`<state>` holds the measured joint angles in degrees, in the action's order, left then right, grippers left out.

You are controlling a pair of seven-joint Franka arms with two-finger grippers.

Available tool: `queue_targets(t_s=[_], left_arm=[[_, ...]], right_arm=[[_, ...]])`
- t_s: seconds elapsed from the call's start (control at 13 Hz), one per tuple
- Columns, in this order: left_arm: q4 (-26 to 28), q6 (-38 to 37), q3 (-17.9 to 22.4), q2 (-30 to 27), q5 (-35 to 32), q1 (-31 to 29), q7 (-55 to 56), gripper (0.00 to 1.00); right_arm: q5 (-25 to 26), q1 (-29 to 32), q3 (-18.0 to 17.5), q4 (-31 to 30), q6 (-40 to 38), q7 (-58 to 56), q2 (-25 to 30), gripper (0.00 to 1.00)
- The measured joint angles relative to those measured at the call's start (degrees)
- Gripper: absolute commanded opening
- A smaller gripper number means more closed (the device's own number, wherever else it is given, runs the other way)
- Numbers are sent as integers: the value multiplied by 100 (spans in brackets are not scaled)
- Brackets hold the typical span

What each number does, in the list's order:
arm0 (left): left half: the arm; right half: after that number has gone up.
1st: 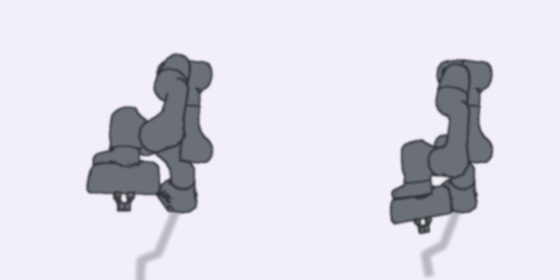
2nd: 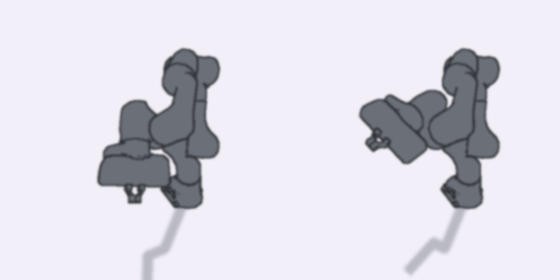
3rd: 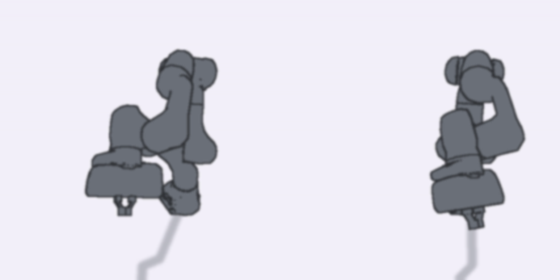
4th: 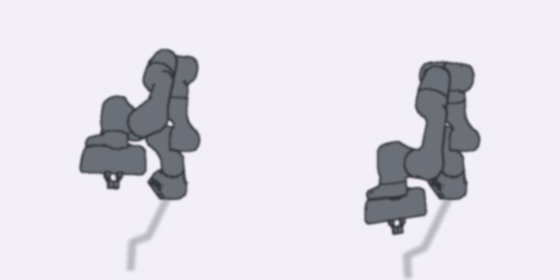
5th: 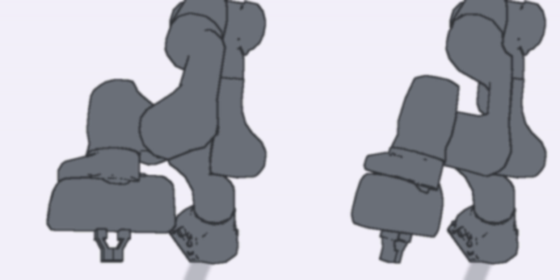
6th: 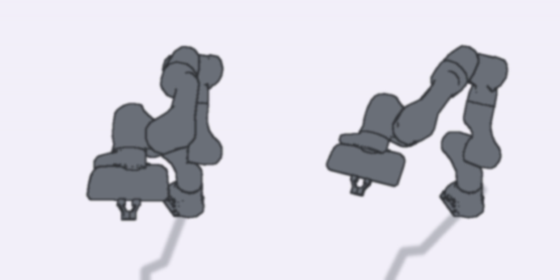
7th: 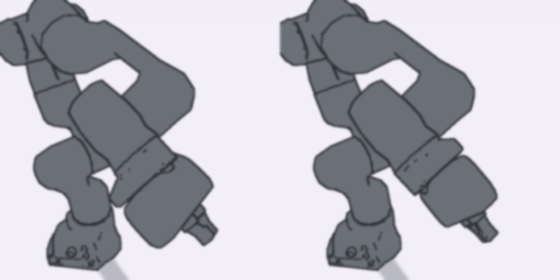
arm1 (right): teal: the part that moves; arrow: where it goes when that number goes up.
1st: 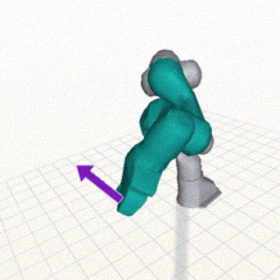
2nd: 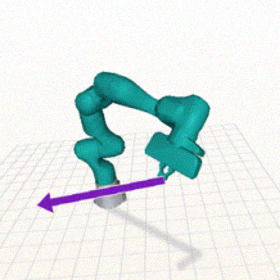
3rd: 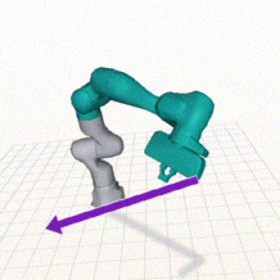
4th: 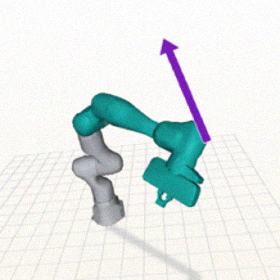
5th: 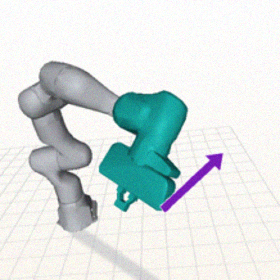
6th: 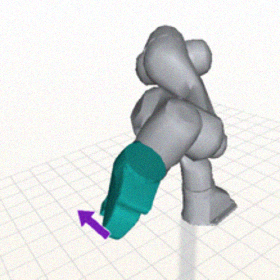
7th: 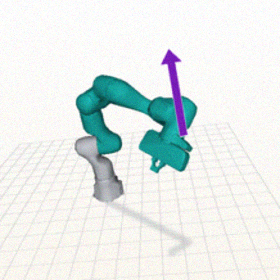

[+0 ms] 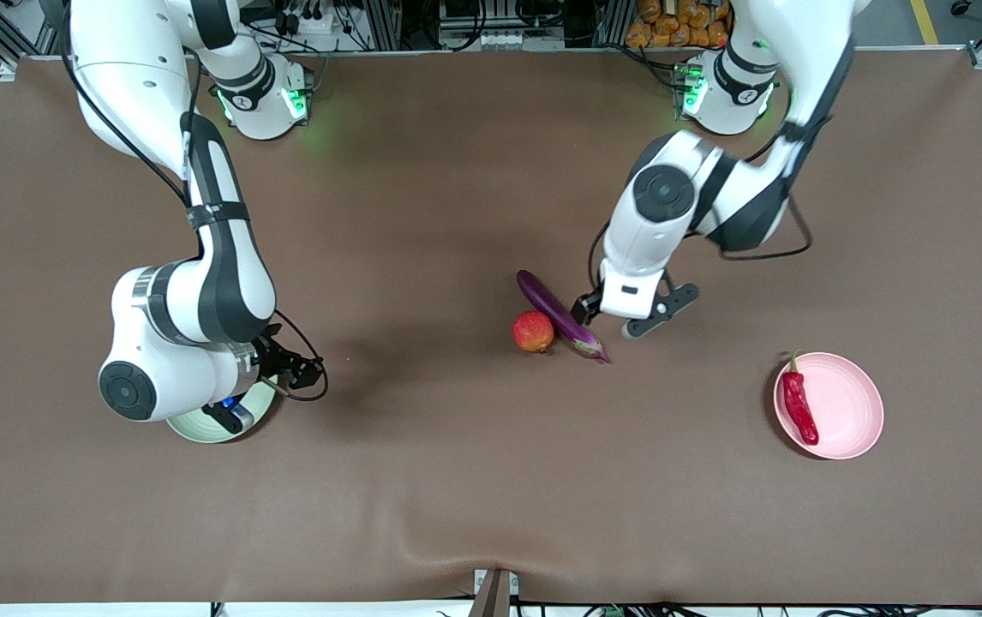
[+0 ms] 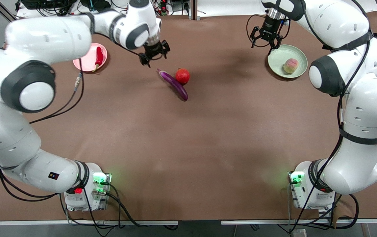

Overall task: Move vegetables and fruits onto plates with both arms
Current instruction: 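Reach the left gripper to the purple eggplant and grasp it, then carry the eggplant to the pink plate while the right gripper reaches the pomegranate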

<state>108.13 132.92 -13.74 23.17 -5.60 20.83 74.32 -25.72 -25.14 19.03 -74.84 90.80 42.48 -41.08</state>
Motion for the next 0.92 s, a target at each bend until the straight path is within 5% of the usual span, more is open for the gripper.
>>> queue_targets(t_s=[0.69,0.92], left_arm=[[-22,984,147,946,109,111,1118,100],[-26,1172,214,1132,110,179,1150,58]], right_arm=[[-187,-157,-34,-3,18,560,-1,100],[-204,-331,-43,-3,141,906,-3,100]])
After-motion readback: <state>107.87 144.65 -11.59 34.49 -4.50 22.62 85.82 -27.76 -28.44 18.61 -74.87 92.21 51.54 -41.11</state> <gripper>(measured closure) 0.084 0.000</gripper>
